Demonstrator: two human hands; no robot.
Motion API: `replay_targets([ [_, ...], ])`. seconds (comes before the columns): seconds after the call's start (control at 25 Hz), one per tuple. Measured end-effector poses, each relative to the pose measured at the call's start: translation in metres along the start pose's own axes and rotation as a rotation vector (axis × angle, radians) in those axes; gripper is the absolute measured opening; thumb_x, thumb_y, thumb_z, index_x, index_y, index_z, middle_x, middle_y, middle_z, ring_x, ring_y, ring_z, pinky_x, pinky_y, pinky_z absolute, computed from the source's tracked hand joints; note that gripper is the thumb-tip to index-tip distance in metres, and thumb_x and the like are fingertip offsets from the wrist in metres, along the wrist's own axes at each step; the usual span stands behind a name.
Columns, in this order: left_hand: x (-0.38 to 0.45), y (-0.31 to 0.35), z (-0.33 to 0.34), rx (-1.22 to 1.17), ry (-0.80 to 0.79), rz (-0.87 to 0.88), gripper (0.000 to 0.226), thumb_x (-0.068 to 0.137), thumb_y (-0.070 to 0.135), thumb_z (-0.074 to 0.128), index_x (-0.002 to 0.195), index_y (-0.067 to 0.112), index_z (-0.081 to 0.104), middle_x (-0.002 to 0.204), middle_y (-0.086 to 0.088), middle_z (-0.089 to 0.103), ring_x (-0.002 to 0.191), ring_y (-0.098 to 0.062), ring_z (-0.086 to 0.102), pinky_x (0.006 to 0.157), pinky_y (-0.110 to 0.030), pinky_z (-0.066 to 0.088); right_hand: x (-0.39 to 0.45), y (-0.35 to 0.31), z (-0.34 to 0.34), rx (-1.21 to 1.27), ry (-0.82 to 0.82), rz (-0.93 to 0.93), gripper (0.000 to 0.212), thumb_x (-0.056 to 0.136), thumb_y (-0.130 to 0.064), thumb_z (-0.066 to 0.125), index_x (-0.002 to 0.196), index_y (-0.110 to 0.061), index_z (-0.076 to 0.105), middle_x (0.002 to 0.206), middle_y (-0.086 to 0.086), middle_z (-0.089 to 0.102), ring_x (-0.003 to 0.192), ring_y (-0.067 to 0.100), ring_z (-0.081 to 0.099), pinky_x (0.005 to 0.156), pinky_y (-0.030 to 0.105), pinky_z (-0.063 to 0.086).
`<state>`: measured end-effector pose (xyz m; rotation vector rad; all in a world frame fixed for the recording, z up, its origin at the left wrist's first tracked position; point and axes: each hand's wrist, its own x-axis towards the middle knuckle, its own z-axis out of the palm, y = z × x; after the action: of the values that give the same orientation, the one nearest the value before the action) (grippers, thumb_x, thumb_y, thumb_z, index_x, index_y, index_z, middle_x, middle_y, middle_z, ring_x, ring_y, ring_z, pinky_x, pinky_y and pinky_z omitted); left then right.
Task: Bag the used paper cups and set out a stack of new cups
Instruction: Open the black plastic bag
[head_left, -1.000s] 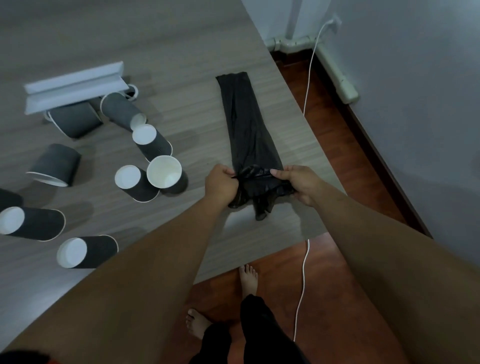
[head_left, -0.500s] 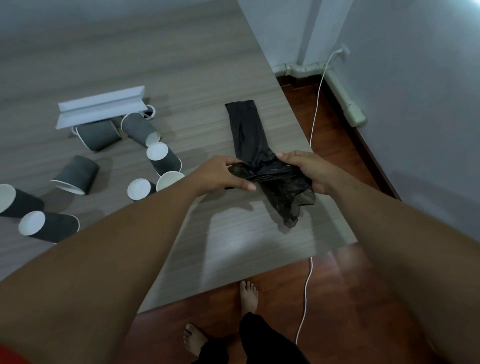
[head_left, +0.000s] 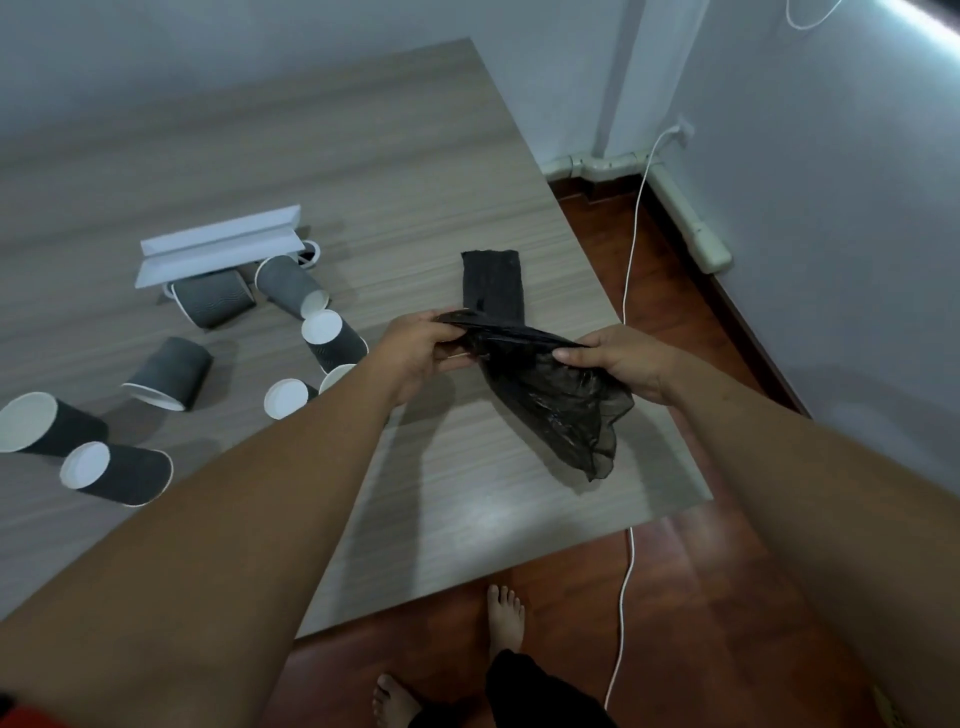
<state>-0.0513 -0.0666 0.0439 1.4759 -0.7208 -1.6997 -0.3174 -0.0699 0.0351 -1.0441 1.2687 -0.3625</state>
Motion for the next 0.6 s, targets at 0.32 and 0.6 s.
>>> replay_targets([
  [0.32, 0.006, -0.016, -0.009, 0.511, 0.468, 0.028, 0.026, 0.081, 0.001, 0.054, 0.095, 0.019, 0.067, 0.098, -0.007, 0.069, 0.081, -0.025, 0.066, 0.073, -0.042, 0.062, -0.004, -0.002, 0.007, 0.235, 0.135, -0.055, 0.038, 0.079, -0.03, 0.079, 0.091, 0.004, 0.071, 0.087, 0.018, 0.075, 0.076, 0.028, 0.071, 0.068, 0.03, 0.06],
  [0.6, -0.005, -0.027, 0.027, -0.07, 0.126, -0.338, 0.07, 0.083, 0.072, 0.055, 0.114, 0.008, 0.059, 0.106, -0.02, 0.066, 0.091, -0.031, 0.067, 0.069, -0.041, 0.059, 0.017, 0.004, 0.046, 0.339, 0.07, -0.04, 0.039, 0.083, -0.023, 0.074, 0.111, 0.002, 0.066, 0.109, 0.024, 0.071, 0.102, 0.037, 0.069, 0.095, 0.044, 0.053],
])
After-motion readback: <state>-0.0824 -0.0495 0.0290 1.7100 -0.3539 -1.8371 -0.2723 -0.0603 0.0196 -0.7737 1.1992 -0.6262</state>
